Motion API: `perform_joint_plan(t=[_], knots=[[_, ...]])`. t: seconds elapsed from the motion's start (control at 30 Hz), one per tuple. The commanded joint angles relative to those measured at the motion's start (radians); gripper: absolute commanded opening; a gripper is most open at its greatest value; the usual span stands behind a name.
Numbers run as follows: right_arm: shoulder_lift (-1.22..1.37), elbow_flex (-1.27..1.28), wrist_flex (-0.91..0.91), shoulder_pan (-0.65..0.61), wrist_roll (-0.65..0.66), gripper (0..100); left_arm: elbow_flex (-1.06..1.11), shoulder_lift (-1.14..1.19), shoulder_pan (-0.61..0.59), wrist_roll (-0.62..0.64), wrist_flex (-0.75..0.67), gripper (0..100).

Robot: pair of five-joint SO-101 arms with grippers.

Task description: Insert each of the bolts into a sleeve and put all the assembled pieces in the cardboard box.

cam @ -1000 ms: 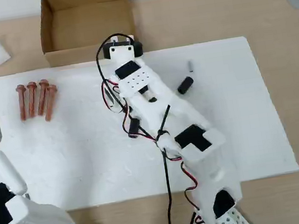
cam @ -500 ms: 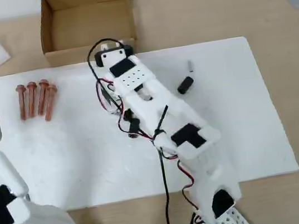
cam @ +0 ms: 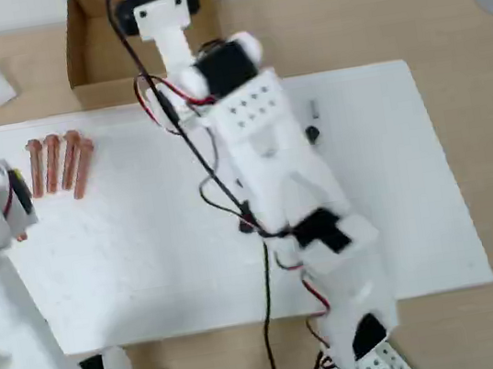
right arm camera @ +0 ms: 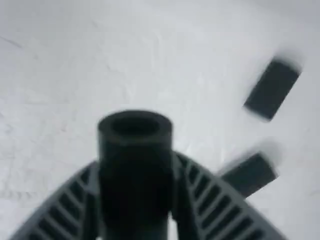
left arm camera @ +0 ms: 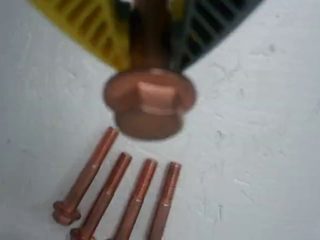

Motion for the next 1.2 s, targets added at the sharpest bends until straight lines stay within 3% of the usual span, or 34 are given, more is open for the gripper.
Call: perform_joint_plan(t=[0.0,0.23,0.47,0.57,0.83,1.03,1.17], knots=[[-0.254,0.096,0.021,-0.018,0.087,1.0,0.198,-0.209,0.023,0.087,-0.112,1],[-0.622,0.662,-0.035,-0.013,0.206,1.0,0.555,-0.553,0.048,0.215,-0.342,1],[-0.998,1.331,-0.474,0.010,0.245,1.0,0.879,-0.760,0.176,0.215,-0.709,1],[-1.148,1.586,-0.675,0.005,0.245,1.0,0.941,-0.800,0.209,0.215,-0.798,1],[-1.469,2.083,-1.181,-0.062,0.245,0.9,0.944,-0.812,0.370,0.219,-0.827,1],[-1.621,2.244,-1.333,-0.243,0.245,0.9,0.887,-0.809,0.569,0.221,-0.821,1],[-1.644,2.282,-1.373,-0.277,0.244,0.9,0.810,-0.806,0.672,0.235,-0.806,0]])
